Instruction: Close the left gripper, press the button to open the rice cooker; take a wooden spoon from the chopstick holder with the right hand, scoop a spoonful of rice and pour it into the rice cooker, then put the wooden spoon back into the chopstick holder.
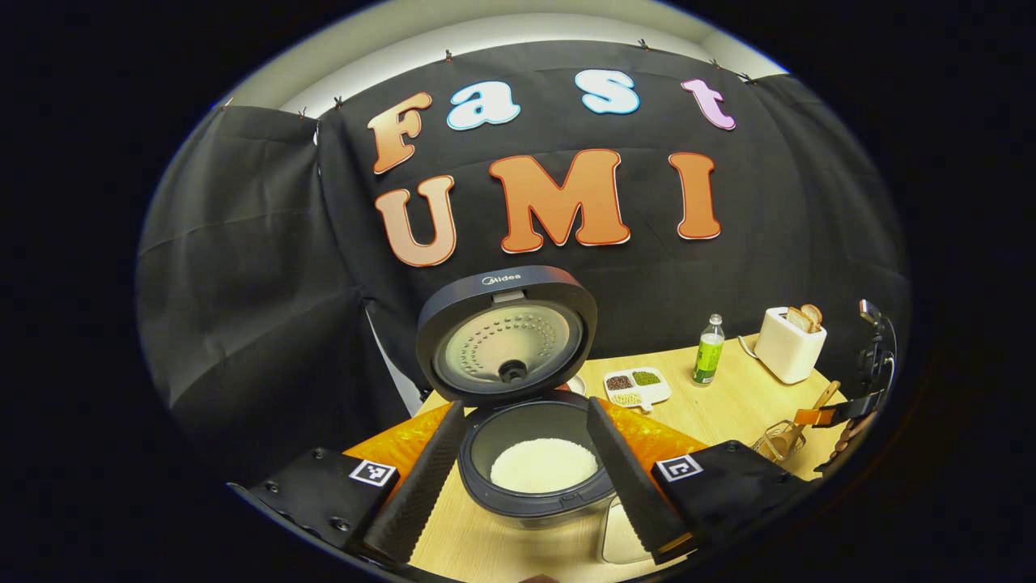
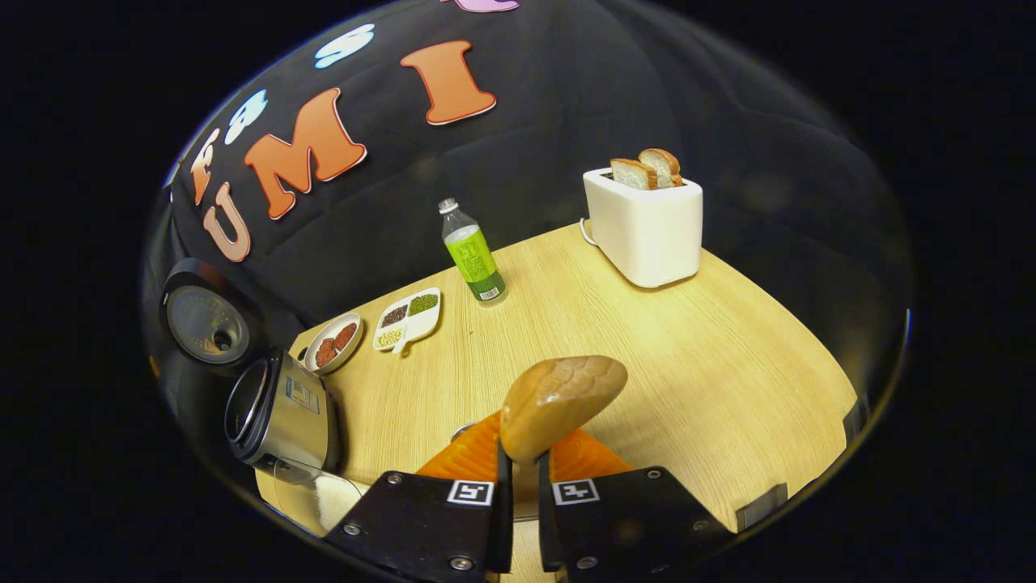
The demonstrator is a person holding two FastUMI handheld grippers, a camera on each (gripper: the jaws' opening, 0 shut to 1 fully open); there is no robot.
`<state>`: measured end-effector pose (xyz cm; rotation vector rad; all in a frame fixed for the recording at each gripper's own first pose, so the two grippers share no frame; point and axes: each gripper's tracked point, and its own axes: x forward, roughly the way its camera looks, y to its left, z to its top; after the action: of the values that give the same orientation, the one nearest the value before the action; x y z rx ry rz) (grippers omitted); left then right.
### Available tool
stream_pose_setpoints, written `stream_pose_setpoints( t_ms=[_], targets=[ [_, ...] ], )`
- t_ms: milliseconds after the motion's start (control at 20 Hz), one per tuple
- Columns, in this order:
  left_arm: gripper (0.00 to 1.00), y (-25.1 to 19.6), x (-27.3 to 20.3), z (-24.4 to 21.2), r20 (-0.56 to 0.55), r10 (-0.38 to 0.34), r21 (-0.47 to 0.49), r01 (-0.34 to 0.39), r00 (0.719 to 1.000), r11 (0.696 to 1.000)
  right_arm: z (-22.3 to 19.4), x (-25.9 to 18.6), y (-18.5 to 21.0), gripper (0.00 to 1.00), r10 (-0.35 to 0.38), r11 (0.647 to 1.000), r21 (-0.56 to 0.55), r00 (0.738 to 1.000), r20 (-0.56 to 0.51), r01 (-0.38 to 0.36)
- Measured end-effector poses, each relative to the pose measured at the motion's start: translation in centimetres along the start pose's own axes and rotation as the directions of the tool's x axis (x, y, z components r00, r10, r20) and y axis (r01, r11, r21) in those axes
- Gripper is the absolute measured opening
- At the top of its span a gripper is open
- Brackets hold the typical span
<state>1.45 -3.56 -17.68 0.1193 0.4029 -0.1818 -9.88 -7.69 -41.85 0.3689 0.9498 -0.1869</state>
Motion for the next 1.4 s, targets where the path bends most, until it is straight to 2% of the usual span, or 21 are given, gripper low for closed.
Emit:
stream_pose_setpoints(
  t_ms=[50,150,200,250,300,350,400,450,500,650,700,750,800,850,1050,1100,1200,1250,1300,1400],
  targets=[
    [0.94,0.0,0.2,0.1,0.004,-0.001,0.004,0.001,1.0,1.0,-0.4,0.0,-0.4,0.17,-0.009,1.0,-0.008,1.0,-0.022,0.009],
    [0.94,0.0,0.3,0.5,0.015,-0.006,0.006,0.006,1.0,1.0,-0.8,0.0,-1.1,0.24,-0.022,1.0,0.002,0.999,-0.048,0.022],
    [1.0,0.1,0.5,0.7,0.019,-0.005,0.007,0.005,1.0,1.0,-1.0,-0.1,-1.4,0.16,-0.023,1.0,0.007,0.998,-0.062,0.023],
    [0.94,0.2,0.6,1.1,0.025,-0.004,0.008,0.004,1.0,1.0,-1.2,-0.2,-1.8,0.36,-0.032,0.999,0.011,0.997,-0.071,0.033],
    [0.94,0.2,0.9,1.5,0.032,-0.001,0.011,0.001,0.999,1.0,-1.2,-0.4,-2.2,0.41,-0.044,0.999,0.012,0.996,-0.072,0.045],
    [0.94,0.3,1.2,1.9,0.04,-0.001,0.011,0.001,0.999,1.0,-1.2,-0.6,-2.5,0.53,-0.053,0.999,0.01,0.996,-0.071,0.054],
    [0.94,0.6,1.5,2.6,0.049,0.0,0.016,-0.001,0.999,1.0,-1.1,-0.8,-2.8,0.58,-0.064,0.998,0.006,0.996,-0.066,0.065],
    [0.94,0.9,1.8,3.3,0.061,0.002,0.018,-0.003,0.998,1.0,-1.0,-1.1,-3.1,0.68,-0.073,0.997,0.002,0.996,-0.059,0.073],
    [1.0,1.3,2.2,4.1,0.072,0.008,0.016,-0.009,0.997,1.0,-0.7,-1.4,-3.5,0.72,-0.084,0.997,-0.002,0.995,-0.049,0.083],
    [1.0,2.4,3.4,6.7,0.087,0.007,-0.035,-0.004,0.996,0.999,0.7,-2.8,-4.4,0.83,-0.111,0.994,-0.009,0.994,-0.014,0.111],
    [0.93,2.7,4.1,7.5,0.083,-0.001,-0.07,0.007,0.997,0.997,1.3,-3.5,-4.6,0.85,-0.116,0.993,-0.011,0.993,0.003,0.116],
    [1.0,3.0,4.6,8.3,0.079,-0.006,-0.109,0.015,0.997,0.994,1.9,-4.1,-4.7,0.88,-0.123,0.992,-0.016,0.992,0.022,0.123],
    [1.0,3.7,5.3,9.3,0.078,-0.002,-0.143,0.013,0.997,0.99,2.6,-5.1,-4.8,0.88,-0.129,0.991,-0.025,0.991,0.042,0.13],
    [0.94,4.2,6.2,10.2,0.074,0.001,-0.167,0.012,0.997,0.986,3.4,-5.8,-5.0,0.9,-0.141,0.989,-0.041,0.988,0.066,0.144],
    [0.94,5.1,9.5,12.5,0.044,-0.007,-0.226,0.017,0.999,0.974,6.7,-9.0,-5.7,0.89,-0.18,0.978,-0.08,0.97,0.165,0.195],
    [0.97,5.0,10.4,12.7,0.024,-0.014,-0.245,0.019,1.0,0.969,7.5,-9.9,-5.7,0.9,-0.185,0.977,-0.075,0.965,0.187,0.201],
    [0.94,5.0,12.2,13.1,-0.008,-0.024,-0.261,0.022,1.0,0.965,8.8,-11.5,-6.0,0.9,-0.192,0.976,-0.06,0.954,0.229,0.21],
    [0.98,5.0,13.2,12.8,-0.037,-0.023,-0.254,0.013,0.999,0.967,9.4,-12.2,-6.2,0.9,-0.195,0.975,-0.057,0.949,0.247,0.215],
    [0.94,5.2,14.3,12.4,-0.066,-0.017,-0.236,0.001,0.998,0.972,9.7,-12.8,-6.4,0.89,-0.198,0.974,-0.056,0.945,0.259,0.22],
    [0.94,5.2,15.8,10.5,-0.128,-0.017,-0.235,-0.014,0.992,0.972,9.9,-13.9,-6.7,0.89,-0.2,0.975,-0.042,0.941,0.273,0.219]
  ],
)
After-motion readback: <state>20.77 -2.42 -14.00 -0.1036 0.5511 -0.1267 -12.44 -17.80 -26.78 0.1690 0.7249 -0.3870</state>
